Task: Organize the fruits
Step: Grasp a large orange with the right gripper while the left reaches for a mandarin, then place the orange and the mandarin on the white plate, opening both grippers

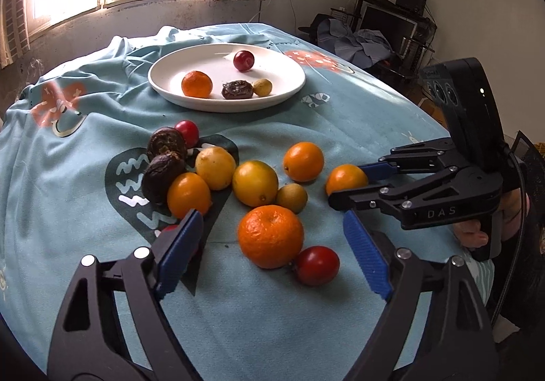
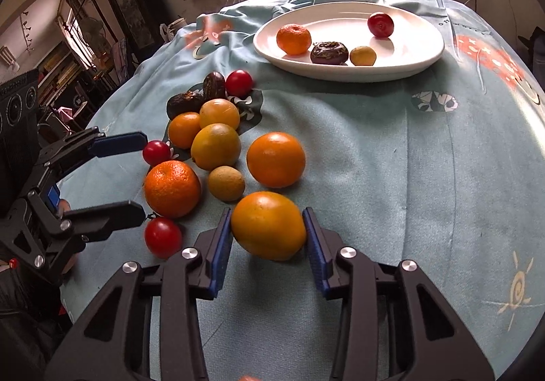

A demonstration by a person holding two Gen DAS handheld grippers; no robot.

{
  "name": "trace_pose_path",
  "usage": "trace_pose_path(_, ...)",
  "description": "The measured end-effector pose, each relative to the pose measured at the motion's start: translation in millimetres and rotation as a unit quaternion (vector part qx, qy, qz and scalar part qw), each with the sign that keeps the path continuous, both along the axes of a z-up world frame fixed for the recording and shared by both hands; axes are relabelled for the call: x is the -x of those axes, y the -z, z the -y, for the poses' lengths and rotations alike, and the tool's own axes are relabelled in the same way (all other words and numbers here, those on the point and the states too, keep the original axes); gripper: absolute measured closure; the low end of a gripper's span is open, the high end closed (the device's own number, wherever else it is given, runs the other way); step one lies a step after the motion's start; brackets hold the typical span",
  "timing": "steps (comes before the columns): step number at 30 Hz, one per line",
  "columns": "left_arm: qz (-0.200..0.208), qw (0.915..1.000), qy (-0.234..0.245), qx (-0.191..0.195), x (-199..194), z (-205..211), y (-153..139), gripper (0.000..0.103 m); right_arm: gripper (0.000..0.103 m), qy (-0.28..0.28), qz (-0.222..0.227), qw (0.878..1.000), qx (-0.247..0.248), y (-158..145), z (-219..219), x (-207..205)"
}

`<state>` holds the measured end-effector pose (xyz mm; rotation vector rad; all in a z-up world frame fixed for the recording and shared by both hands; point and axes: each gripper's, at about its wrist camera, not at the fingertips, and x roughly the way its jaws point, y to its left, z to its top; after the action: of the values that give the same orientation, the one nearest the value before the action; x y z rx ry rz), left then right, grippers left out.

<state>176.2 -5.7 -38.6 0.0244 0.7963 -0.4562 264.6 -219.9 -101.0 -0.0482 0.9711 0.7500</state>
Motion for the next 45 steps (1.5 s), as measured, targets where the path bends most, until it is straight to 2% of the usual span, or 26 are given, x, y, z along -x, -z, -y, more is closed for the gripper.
trace_pose_path(2, -0.011, 0.9999, 0.008, -0.005, -2, 5, 5, 0.035, 0.062, 0.004, -0.001, 1.0, 0.0, 0, 1, -1)
trace_pose_path(5, -0.03, 0.9996, -0.003, 0.002, -10, 6, 10, 0.044, 0.062, 0.003, 0.002, 1.0, 0.006, 0, 0, -1)
trace_pose_path(9, -0.05, 0.9983, -0.02, 0.023, -19, 0, 13, 0.045, 0.062, 0.004, 0.004, 1.0, 0.008, 0, 0, 0)
trace_pose_path(16, -0.082, 0.9961, -0.031, 0.002, -27, 1, 26, 0.047, 0.062, 0.004, 0.007, 1.0, 0.011, 0, -1, 1)
trace_pose_path(19, -0.086, 0.9959, -0.027, 0.009, -27, 1, 27, 0.049, 0.062, 0.004, 0.007, 1.0, 0.011, 0, 0, 1)
trace_pose_path(22, -0.087, 0.9958, -0.026, 0.015, -27, 0, 28, 0.056, 0.062, 0.004, 0.007, 1.0, 0.012, 0, 0, 1)
trace_pose_path(29, -0.083, 0.9955, -0.033, 0.031, -23, -5, 24, 0.057, 0.062, 0.002, 0.006, 1.0, 0.003, -1, 1, 1)
trace_pose_path(34, -0.057, 0.9967, -0.014, 0.056, -18, -9, 3, 0.057, 0.062, -0.02, -0.006, 0.998, -0.052, -10, 7, 1)
trace_pose_path(38, -0.045, 0.9979, 0.001, 0.046, -42, -8, -20, 0.057, 0.062, -0.036, -0.021, 0.994, -0.102, -24, 5, -10)
trace_pose_path(41, -0.022, 0.9992, -0.017, 0.029, -74, -7, -36, 0.057, 0.062, 0.003, 0.025, 0.994, -0.11, -42, 6, -29)
trace_pose_path(45, -0.014, 0.9991, -0.032, 0.022, -128, -2, -47, 0.057, 0.062, 0.077, 0.072, 0.989, -0.107, -52, 9, -72)
